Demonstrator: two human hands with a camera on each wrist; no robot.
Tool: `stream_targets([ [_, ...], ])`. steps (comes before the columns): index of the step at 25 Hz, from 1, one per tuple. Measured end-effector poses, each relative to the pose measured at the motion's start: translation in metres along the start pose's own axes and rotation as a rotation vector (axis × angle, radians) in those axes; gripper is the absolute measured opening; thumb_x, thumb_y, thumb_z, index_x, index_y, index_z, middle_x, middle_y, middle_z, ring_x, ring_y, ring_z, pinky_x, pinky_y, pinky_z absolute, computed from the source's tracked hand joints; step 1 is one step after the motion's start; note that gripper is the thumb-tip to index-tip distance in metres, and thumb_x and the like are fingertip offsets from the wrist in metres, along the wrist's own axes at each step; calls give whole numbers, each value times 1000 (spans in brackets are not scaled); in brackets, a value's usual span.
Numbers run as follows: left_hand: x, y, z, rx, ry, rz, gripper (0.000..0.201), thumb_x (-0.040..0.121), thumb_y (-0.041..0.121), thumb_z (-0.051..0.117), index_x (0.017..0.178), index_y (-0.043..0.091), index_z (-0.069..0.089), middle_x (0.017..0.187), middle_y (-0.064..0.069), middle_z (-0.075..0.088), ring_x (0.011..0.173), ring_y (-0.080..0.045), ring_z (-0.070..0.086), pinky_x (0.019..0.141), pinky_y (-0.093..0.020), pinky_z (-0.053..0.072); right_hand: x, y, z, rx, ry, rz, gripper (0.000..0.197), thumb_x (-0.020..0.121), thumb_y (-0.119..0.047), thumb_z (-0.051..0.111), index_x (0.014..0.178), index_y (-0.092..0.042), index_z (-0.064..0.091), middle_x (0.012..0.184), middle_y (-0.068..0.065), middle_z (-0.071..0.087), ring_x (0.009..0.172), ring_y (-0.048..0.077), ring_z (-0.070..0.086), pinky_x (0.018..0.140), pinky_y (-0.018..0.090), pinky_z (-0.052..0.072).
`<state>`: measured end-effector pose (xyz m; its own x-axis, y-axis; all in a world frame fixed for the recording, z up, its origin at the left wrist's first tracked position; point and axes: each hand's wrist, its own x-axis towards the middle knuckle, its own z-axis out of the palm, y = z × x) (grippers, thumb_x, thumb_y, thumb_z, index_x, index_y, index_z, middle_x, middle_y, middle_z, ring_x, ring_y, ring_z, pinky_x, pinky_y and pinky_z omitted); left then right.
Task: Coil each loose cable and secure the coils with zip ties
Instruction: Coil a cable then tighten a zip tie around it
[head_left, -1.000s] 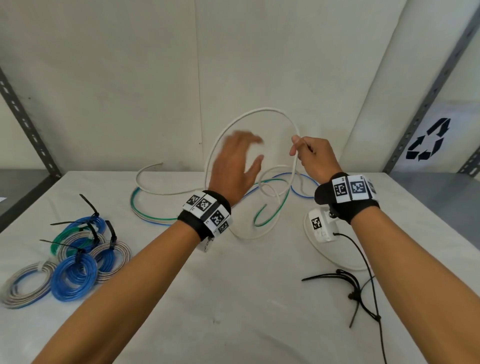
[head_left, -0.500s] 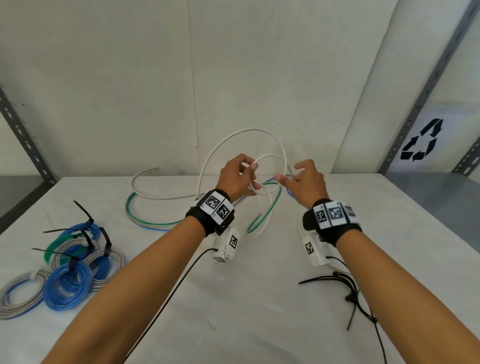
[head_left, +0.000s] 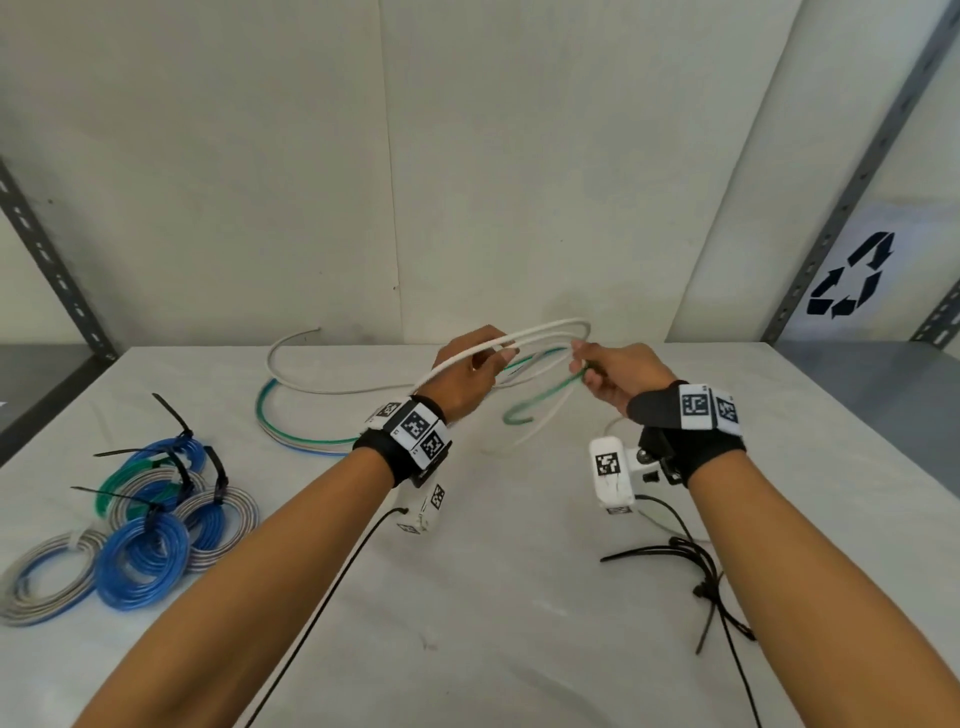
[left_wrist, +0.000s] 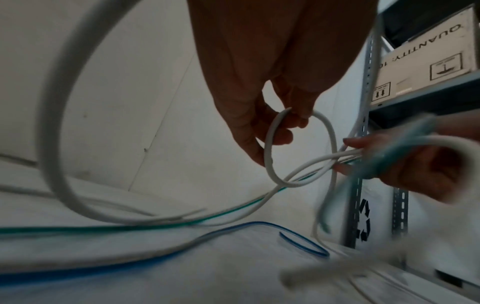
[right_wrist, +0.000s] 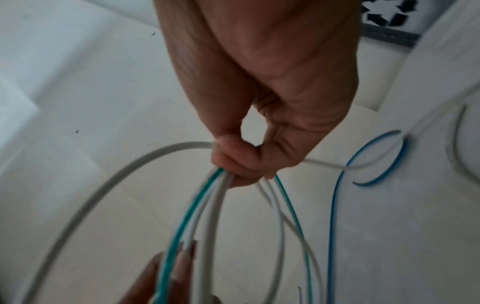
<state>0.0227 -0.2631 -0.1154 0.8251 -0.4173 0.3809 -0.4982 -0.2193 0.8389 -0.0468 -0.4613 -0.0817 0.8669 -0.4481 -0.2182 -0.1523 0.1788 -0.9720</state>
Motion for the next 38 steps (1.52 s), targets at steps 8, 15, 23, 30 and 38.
stream_targets([
  [8,-6,-4,4,-272,59,-194,16,105,20,50,106,7,60,82,0,53,72,-8,50,67,-28,60,3,2,6,208,-75,31,25,89,-24,75,89,0,66,80,12,63,52,10,50,48,15,47],
  [15,3,-6,-2,-391,139,-299,14,105,23,50,98,16,60,79,4,48,65,-10,44,64,-29,48,5,0,-11,-425,14,-246,24,92,-9,71,113,2,64,72,13,64,42,8,54,44,17,46],
  [23,7,6,2,-544,250,-352,18,104,19,50,89,19,60,99,-9,50,62,-13,38,57,-29,47,-21,4,2,-461,-19,-78,76,77,-22,87,134,-4,40,119,22,60,89,31,70,62,33,60],
  [30,0,-6,2,-366,278,-258,14,104,18,50,97,15,61,83,0,54,72,-11,51,65,-29,54,-34,35,-2,-666,-328,148,27,90,-21,75,89,4,68,72,13,76,59,18,72,57,20,59],
  [38,-7,-15,-2,-394,245,-294,11,105,17,50,102,10,58,91,-2,57,67,-9,51,58,-24,54,-21,13,-4,40,56,-130,14,94,-6,68,93,7,63,73,17,67,45,12,64,49,17,55],
])
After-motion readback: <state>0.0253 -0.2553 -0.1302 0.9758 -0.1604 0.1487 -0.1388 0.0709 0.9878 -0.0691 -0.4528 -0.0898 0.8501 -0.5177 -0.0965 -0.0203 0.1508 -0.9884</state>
